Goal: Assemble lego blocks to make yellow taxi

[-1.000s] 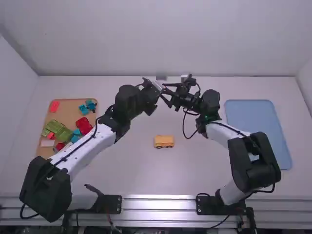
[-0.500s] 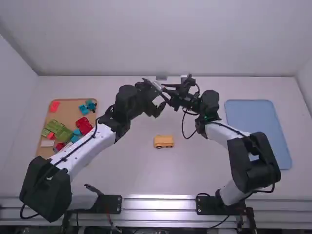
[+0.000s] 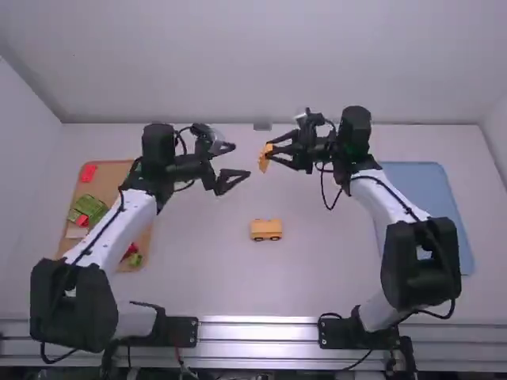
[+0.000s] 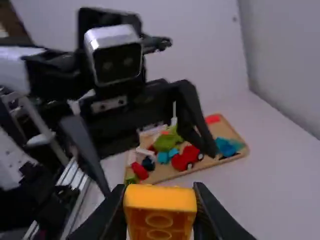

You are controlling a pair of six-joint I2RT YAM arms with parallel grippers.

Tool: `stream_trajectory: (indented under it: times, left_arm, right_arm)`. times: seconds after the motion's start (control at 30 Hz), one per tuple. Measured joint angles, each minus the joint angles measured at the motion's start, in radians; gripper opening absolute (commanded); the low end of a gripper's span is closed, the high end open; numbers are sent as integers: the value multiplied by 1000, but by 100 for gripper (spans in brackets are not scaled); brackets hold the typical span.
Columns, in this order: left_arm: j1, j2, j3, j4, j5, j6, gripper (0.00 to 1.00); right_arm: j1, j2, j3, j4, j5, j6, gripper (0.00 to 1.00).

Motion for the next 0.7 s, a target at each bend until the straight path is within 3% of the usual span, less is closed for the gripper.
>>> stream_trajectory:
  times: [0.33,0.37,0.43,0.47,0.7]
  left_arm:
    - [-27,127,3,151,238,-54,98]
    - [-27,127,3,152,246,-55,96]
    - [-27,127,3,156,266,-59,80]
    - [-27,127,3,155,270,-61,77]
    - [-31,127,3,163,249,-79,69]
  right_arm:
    - [54,0,1,-7,-88,-149,14]
    - [58,0,1,-8,-82,-152,14]
    - [56,0,1,-11,-73,-156,14]
    - [55,0,1,-10,-70,-157,14]
    - [68,0,1,-11,-28,-169,13]
